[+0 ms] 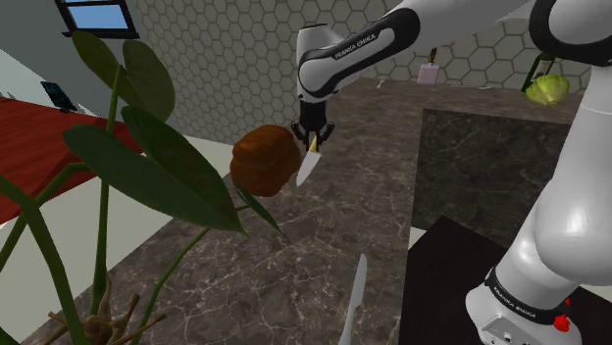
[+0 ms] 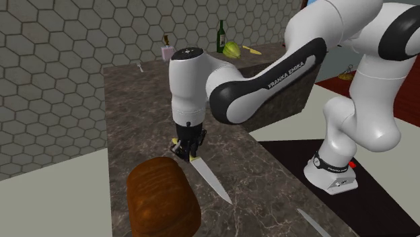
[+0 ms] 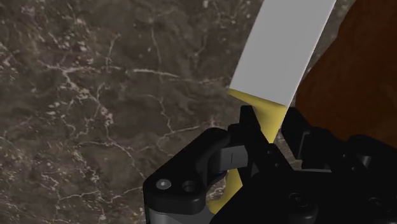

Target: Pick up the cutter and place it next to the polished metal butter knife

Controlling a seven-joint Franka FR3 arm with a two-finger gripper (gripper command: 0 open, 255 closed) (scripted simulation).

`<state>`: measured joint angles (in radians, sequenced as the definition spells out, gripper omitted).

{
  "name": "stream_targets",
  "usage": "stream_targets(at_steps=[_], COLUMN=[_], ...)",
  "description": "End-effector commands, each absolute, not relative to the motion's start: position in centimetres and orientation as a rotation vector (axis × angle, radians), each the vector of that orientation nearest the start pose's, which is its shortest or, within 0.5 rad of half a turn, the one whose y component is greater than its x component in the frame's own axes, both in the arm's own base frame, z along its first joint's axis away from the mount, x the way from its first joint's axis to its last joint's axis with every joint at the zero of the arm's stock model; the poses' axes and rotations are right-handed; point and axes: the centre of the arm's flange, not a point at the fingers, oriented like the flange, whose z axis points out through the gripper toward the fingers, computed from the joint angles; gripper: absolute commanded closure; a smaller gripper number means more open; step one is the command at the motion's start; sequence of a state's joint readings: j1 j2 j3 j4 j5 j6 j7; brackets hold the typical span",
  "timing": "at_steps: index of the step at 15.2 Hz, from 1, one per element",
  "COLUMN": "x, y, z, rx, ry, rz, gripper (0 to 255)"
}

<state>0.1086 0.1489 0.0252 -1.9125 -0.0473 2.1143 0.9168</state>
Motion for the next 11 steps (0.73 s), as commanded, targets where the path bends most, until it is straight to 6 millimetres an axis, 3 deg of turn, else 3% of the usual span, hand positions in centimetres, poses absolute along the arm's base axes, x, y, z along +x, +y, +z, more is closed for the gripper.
stream_targets(at_steps=[1, 11], x=[58.3, 52.7], y=[10.5, 22.5], z=[42.4, 42.4], rx=[-2.921, -2.921], ry=[1.168, 1.168], rz=[-0.102, -0.102], gripper=[255, 255])
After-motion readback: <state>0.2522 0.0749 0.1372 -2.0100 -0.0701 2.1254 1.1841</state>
